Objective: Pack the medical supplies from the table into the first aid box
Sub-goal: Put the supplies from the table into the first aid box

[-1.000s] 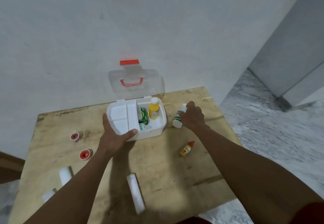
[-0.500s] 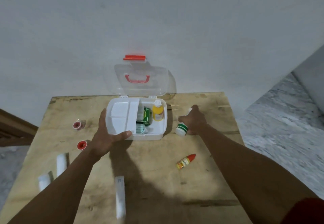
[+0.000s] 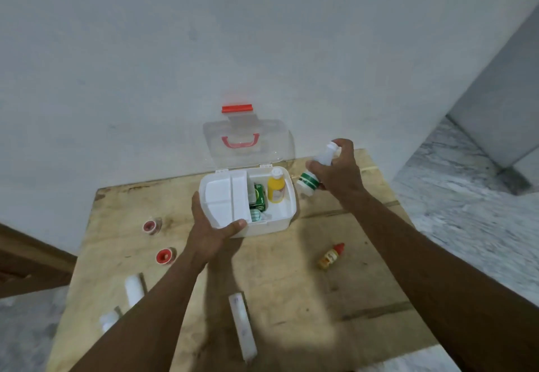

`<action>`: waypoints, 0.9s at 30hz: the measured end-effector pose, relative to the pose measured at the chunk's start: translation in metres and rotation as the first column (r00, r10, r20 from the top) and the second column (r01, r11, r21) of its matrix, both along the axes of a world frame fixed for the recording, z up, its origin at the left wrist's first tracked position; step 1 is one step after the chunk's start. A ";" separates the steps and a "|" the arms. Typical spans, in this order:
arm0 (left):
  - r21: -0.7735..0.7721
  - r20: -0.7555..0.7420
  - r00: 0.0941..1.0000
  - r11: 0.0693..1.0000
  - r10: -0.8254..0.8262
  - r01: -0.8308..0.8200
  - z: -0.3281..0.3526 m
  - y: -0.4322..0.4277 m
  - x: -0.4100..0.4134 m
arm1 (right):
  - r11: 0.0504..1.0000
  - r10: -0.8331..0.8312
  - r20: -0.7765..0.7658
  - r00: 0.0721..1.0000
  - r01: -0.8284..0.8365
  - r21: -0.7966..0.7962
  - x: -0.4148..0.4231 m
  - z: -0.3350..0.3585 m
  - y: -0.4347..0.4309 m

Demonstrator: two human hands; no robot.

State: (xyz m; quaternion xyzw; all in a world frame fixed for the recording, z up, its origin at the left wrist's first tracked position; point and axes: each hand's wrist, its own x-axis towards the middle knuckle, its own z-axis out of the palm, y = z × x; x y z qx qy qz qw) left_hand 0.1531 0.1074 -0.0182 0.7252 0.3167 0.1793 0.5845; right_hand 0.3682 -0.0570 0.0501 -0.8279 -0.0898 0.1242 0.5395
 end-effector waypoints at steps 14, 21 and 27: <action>0.017 0.060 0.998 1.000 -0.013 0.012 -0.010 0.005 0.000 | 0.889 0.342 0.475 0.811 -0.115 -0.443 -0.071 -0.042 0.033; 0.039 0.054 0.998 0.999 -0.012 0.009 -0.012 0.007 0.001 | 0.860 0.408 0.519 0.751 -0.126 -0.494 -0.065 -0.061 0.035; 0.050 0.020 1.000 0.999 0.002 -0.003 -0.014 0.008 0.004 | 0.814 0.443 0.508 0.738 -0.093 -0.574 -0.061 -0.064 0.038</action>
